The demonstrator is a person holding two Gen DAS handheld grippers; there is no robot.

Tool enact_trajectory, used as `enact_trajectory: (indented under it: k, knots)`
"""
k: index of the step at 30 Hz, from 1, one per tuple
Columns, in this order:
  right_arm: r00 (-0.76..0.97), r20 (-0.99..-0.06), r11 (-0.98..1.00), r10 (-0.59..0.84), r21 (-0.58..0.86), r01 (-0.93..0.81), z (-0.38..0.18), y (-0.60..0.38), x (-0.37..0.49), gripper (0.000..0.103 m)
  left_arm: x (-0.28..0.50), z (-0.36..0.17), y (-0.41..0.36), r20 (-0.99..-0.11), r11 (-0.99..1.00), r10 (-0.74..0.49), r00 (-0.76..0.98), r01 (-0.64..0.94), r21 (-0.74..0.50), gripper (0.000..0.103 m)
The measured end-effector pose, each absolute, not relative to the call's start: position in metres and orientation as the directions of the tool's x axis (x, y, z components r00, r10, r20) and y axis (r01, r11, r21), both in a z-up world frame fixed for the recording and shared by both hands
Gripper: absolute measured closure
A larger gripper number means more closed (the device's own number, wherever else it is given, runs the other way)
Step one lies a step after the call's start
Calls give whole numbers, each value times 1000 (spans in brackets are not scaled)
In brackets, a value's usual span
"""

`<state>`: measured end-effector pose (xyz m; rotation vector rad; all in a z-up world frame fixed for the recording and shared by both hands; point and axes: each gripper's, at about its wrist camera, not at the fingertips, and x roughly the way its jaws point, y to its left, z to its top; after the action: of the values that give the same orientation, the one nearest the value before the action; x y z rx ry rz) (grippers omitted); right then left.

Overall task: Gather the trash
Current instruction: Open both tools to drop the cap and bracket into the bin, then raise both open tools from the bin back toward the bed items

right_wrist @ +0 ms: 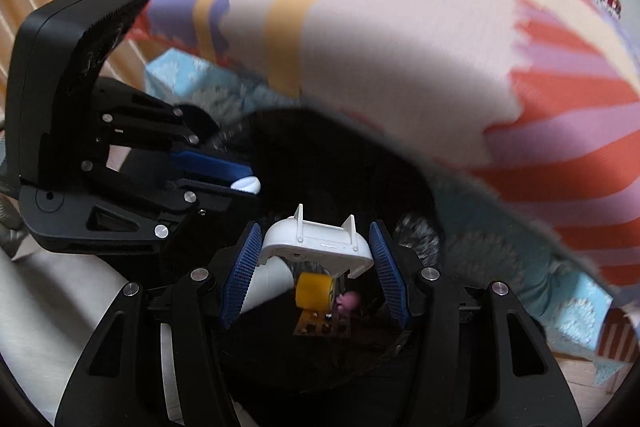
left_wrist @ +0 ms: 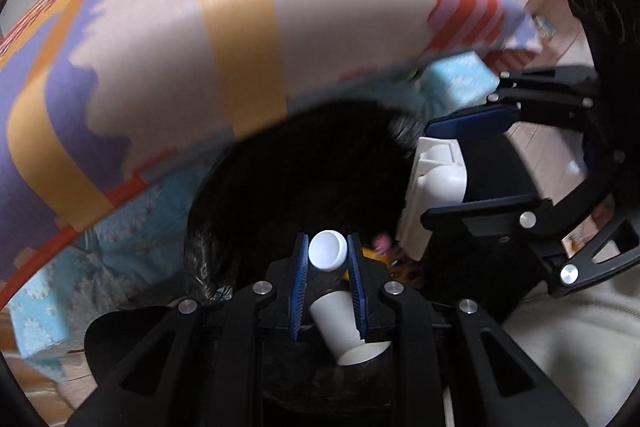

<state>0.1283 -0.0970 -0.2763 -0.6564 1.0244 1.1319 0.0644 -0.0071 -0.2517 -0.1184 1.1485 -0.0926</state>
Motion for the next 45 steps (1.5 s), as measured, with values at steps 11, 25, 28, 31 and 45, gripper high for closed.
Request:
enact_trajectory:
  k: [11, 25, 28, 31, 45]
  knots:
    - [110, -945, 333, 308, -1, -943, -322, -95, 123, 47, 64, -296, -26, -941, 993, -113, 317, 4, -118, 84]
    - [70, -957, 324, 283, 27, -946, -334, -89, 119, 47, 67, -310, -32, -951, 990, -139, 275, 9, -142, 83]
    - [71, -953, 328, 294, 30, -944, -331, -91, 124, 47, 66, -306, -30, -946, 987, -156, 283, 8, -160, 83]
    - [78, -947, 336, 310, 32, -941, -322, -92, 126, 47, 64, -300, -30, -939, 984, -171, 300, 9, -176, 75]
    - [109, -895, 359, 433, 61, -931, -262, -107, 133, 47, 56, -238, -23, -884, 987, -155, 440, 28, -159, 58]
